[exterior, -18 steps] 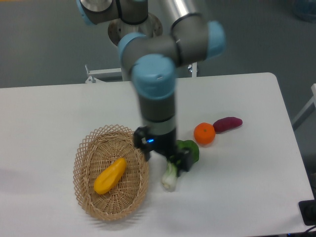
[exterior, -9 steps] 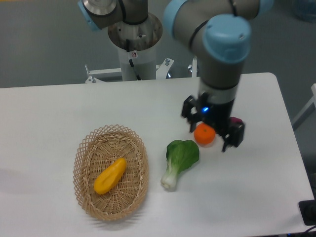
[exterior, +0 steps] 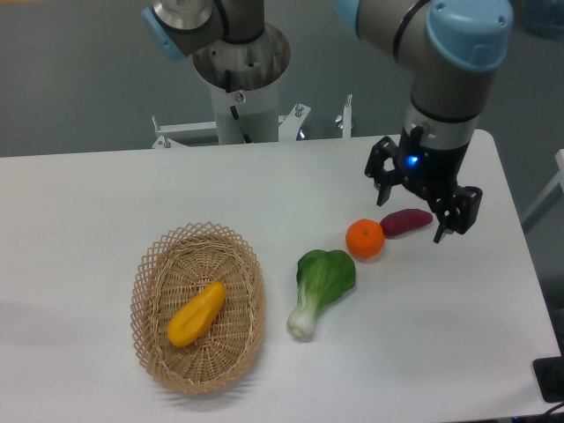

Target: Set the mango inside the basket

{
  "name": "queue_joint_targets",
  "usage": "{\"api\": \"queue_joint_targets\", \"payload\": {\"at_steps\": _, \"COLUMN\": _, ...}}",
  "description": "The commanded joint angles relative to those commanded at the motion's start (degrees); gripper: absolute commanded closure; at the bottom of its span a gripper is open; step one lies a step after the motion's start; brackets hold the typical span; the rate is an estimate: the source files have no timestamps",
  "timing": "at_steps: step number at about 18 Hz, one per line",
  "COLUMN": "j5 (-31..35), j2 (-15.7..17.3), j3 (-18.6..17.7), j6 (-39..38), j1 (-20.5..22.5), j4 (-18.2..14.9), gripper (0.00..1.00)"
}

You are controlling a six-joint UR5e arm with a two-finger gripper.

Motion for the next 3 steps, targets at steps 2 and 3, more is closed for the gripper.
{"api": "queue_joint_targets", "payload": {"at_steps": 2, "j5": -0.18, "j2": 0.00, "j3": 0.00, "j6": 0.09, "j1": 0.00, "j4": 0.09, "gripper": 0.00}}
{"api": "queue_joint_targets", "payload": {"at_steps": 3, "j5": -0.18, "j2": 0.00, "j3": 0.00, "j6": 0.09, "j1": 0.00, "j4": 0.09, "gripper": 0.00}}
